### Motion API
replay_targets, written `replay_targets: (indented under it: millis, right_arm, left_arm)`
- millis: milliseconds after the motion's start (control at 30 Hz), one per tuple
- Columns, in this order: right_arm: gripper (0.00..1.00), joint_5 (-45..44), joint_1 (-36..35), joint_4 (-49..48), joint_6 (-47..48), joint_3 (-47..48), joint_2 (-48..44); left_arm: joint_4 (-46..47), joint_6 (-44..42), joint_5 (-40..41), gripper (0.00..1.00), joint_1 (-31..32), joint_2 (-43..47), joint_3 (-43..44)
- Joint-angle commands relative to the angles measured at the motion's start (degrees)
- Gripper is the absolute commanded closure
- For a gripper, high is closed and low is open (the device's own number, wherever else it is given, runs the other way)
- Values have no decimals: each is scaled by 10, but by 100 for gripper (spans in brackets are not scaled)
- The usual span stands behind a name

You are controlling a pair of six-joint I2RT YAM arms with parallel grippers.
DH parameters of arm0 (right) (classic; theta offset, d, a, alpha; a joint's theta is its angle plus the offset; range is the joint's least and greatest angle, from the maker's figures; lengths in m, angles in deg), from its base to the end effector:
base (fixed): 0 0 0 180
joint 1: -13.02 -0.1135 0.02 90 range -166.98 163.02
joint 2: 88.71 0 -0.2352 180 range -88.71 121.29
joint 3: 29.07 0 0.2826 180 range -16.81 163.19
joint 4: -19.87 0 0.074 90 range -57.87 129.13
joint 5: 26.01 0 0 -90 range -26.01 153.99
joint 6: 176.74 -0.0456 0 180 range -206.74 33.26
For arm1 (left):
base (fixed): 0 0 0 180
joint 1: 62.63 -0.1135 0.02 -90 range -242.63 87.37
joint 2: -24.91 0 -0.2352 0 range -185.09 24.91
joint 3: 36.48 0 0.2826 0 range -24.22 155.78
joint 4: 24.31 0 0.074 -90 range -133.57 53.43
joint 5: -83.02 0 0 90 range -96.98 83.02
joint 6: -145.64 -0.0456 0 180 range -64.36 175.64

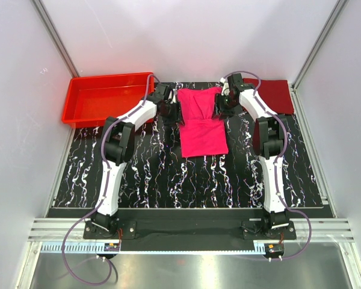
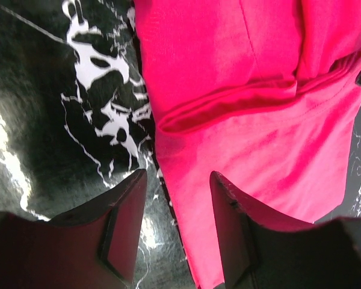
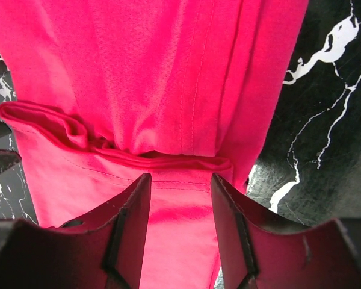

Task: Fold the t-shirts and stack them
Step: Fold the tshirt

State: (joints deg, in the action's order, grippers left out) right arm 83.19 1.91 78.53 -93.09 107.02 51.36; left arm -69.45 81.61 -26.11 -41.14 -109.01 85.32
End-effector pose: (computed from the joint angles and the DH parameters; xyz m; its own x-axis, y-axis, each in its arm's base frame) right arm 0.5231 0.1180 0.1409 -0.9027 -0.0708 -0.4245 -0.2319 0.9110 0.3411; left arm 0.4810 -0.2054 0.1251 -0.9274 -0.0795 -0.3655 0.1167 0.8669 -0.4846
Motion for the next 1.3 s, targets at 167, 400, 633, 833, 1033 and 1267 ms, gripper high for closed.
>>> replay_targets:
  millis: [167, 400, 633, 833, 1033, 1267]
  right_arm:
    - [48, -16, 8, 6, 20, 13, 0]
    - [49, -20, 14, 5, 20, 12, 6]
    - [50, -15, 14, 9, 17, 30, 21]
    - [62, -1, 14, 12, 13, 49, 32]
    - [88, -19, 15, 17, 12, 66, 23]
    - [100, -61, 21, 21, 12, 34, -25]
  left_arm:
    - [54, 22, -17, 55, -8, -18, 30]
    - [79, 48, -35, 62, -15, -25, 37]
    - [95, 63, -47, 67, -15, -35, 41]
    - [94, 67, -48, 76, -15, -46, 60]
    - [89, 74, -48, 100, -15, -53, 90]
    - [102, 70, -20, 100, -16, -14, 56]
